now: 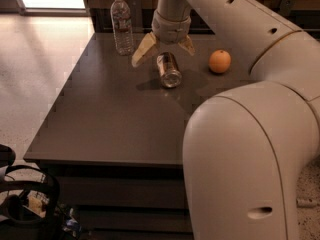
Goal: Place orange can upright
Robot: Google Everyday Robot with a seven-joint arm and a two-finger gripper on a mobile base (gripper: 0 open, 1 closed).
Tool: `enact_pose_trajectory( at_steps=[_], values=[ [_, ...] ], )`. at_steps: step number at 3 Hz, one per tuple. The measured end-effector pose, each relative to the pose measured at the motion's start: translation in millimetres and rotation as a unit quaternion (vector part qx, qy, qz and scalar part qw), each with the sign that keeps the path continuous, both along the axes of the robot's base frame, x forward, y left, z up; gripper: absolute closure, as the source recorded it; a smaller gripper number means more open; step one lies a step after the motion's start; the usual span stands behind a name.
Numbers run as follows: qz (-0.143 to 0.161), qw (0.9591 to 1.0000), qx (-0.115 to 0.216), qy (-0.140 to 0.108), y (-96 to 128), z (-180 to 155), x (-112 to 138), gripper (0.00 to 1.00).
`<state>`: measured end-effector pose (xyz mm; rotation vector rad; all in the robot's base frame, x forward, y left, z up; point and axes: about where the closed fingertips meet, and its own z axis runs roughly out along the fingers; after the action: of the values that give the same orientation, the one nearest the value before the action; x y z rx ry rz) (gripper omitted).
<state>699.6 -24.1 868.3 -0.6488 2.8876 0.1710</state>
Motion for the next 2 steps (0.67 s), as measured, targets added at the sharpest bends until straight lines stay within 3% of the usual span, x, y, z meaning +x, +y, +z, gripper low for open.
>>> enact_pose_trajectory(
  at_steps=[2],
  values=[
    [-0.026,0.9992,-0.018,0.024,-2.0,-24.5,14.7,0.00]
  ],
)
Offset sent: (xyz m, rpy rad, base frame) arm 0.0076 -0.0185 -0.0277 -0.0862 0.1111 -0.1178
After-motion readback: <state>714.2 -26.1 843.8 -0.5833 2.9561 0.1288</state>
